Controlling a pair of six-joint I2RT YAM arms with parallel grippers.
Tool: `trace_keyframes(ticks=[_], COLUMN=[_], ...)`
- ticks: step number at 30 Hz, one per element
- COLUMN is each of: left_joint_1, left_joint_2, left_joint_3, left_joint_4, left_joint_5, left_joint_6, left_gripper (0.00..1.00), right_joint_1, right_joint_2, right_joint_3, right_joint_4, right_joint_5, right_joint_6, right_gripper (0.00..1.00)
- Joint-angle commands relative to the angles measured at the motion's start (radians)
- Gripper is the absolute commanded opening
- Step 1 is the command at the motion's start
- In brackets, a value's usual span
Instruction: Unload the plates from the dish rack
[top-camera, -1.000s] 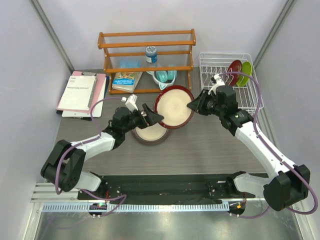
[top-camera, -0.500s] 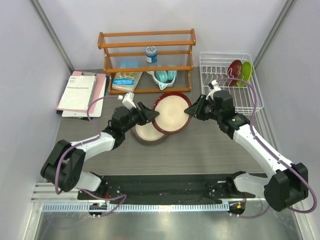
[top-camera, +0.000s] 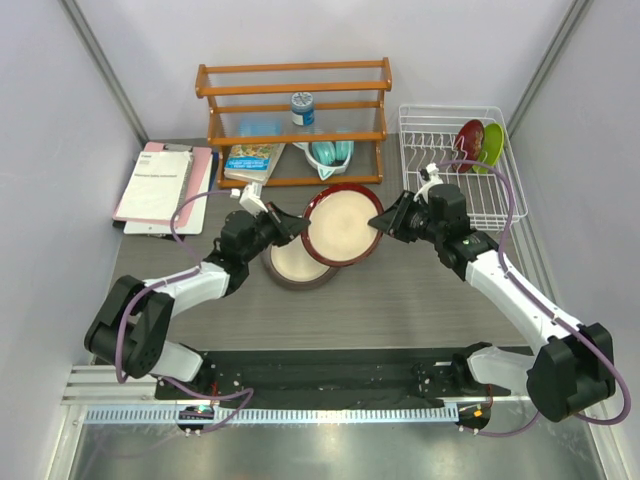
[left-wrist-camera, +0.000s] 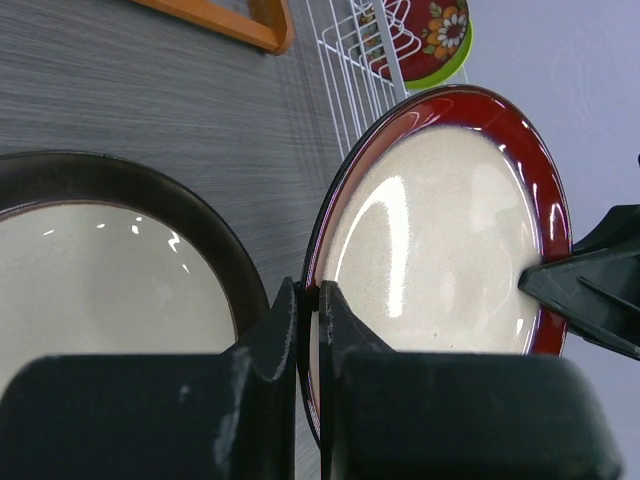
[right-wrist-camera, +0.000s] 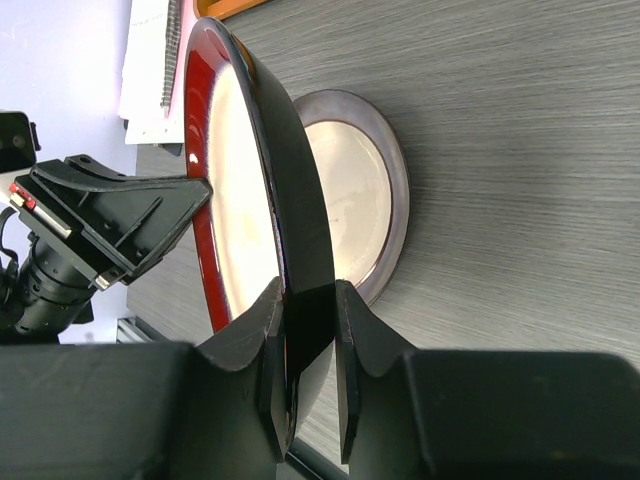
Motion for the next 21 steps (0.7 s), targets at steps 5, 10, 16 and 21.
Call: trace_keyframes(ticks=[5, 10, 16, 21], left_joint_1=[-0.026, -0.027, -0.030, -0.032], left_joint_2=[0.005, 0.011, 0.025, 0.042], left_joint_3=[0.038, 0.054, 0.070, 0.076], left_joint_4=[-0.020, -0.021, -0.032, -0.020], left_joint_5=[0.089, 0.125, 0.158, 0.172], left_joint_6=[0.063, 0.072, 0.080, 0.078], left_gripper=[0.00, 0.00, 0.41, 0.10], right_joint_1=[0.027, 0.027, 0.027, 0.027], right_joint_2=[-0.004, 0.004, 0.011, 0.016], right_joint_3=[0.050, 0.051, 0.061, 0.064], right_joint_4=[0.264, 0.277, 0.280, 0.288], right_joint_5=[-0.165, -0.167, -0.190, -0.191], right_joint_6=[0.071, 0.079, 0.074, 0.077], right_gripper=[0.03, 0.01, 0.01, 0.01])
